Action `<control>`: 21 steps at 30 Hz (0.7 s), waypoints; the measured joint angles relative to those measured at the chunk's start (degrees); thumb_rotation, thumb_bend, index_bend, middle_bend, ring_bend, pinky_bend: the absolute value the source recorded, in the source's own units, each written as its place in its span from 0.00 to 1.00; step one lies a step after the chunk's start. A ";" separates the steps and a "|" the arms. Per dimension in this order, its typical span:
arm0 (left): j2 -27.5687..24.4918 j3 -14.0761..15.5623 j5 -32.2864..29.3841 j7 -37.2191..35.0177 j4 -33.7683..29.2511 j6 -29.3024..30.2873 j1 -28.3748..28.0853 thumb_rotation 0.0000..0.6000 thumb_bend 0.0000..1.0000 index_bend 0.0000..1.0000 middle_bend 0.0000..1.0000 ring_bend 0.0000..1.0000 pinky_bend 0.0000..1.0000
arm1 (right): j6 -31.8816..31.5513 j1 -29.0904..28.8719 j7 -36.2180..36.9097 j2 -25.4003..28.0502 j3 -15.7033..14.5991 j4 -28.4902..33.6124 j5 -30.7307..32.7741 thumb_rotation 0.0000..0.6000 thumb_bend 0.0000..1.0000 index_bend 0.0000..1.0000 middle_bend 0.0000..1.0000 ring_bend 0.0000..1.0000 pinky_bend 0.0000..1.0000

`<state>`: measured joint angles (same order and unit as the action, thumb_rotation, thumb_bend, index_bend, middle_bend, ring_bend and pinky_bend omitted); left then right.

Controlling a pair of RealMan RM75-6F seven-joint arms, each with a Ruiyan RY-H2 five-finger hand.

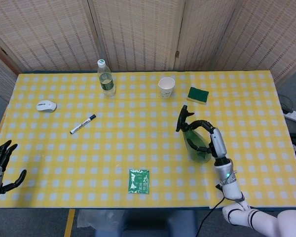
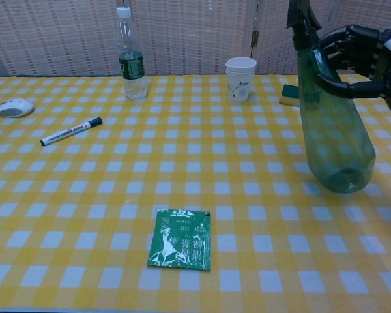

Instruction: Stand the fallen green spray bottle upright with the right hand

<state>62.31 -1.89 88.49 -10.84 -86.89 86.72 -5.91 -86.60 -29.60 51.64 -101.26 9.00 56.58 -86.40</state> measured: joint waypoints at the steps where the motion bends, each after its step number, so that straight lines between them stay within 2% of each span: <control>1: 0.00 -0.02 -0.04 -0.04 0.00 -0.01 0.00 0.19 0.38 0.00 0.00 0.01 0.00 | -1.16 0.43 0.58 -0.84 -0.58 -1.94 -1.05 1.00 0.34 0.60 0.53 0.51 0.29; 6: 0.11 -0.17 0.25 -0.39 0.22 0.64 0.12 0.20 0.38 0.00 0.00 0.02 0.00 | -6.64 2.95 3.18 -4.55 -3.85 -9.97 -5.58 1.00 0.34 0.60 0.53 0.51 0.29; 9: 0.11 -0.17 0.35 -0.45 0.24 0.80 0.22 0.20 0.38 0.00 0.00 0.02 0.00 | -8.43 4.46 4.47 -5.37 -5.14 -11.86 -6.79 1.00 0.34 0.60 0.53 0.51 0.29; 14: 0.14 -0.11 0.51 -0.29 0.22 0.76 0.20 0.20 0.38 0.00 0.00 0.02 0.00 | -10.08 6.07 5.78 -5.43 -5.51 -12.89 -6.94 1.00 0.34 0.60 0.53 0.51 0.29; 21: 0.28 -0.13 0.41 0.22 0.15 0.51 0.11 0.20 0.38 0.00 0.00 0.02 0.00 | -10.84 7.63 8.72 -5.21 -4.55 -14.63 -5.58 1.00 0.34 0.60 0.53 0.50 0.29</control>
<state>62.58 -2.02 88.90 -10.62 -86.74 87.23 -5.80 -97.44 -21.97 60.37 -106.47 4.45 41.94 -91.98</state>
